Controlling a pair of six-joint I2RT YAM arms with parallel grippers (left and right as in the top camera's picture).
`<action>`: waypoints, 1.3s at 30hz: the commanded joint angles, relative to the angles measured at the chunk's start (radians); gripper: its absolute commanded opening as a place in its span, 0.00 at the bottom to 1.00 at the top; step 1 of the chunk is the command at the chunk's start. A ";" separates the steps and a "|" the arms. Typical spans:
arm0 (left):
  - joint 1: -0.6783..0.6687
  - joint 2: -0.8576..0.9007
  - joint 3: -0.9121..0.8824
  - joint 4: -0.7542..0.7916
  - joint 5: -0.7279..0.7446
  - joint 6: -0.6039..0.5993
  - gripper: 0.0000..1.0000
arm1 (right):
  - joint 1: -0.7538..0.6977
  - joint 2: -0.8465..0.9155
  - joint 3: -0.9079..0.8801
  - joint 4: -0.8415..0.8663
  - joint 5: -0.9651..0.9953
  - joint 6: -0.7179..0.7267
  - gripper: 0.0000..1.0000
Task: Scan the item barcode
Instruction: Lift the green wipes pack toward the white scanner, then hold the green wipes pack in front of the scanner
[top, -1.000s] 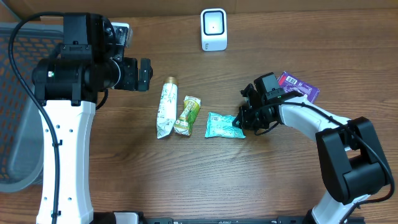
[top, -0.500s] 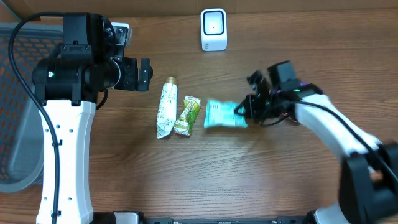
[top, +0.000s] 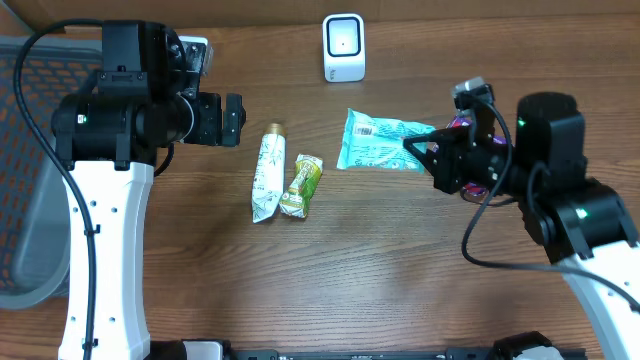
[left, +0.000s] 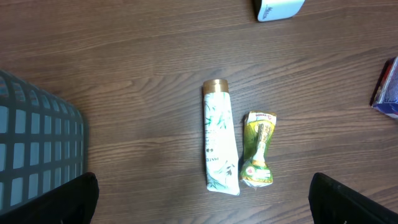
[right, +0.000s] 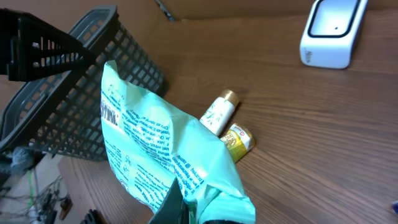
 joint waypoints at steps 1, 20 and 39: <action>0.002 0.003 0.008 0.001 0.011 -0.006 0.99 | -0.007 -0.023 0.080 -0.037 0.036 0.024 0.03; 0.002 0.003 0.008 0.001 0.011 -0.006 1.00 | 0.105 0.158 0.333 -0.217 0.324 0.076 0.03; 0.002 0.003 0.008 0.001 0.011 -0.006 1.00 | 0.289 0.734 0.333 0.656 1.337 -0.900 0.04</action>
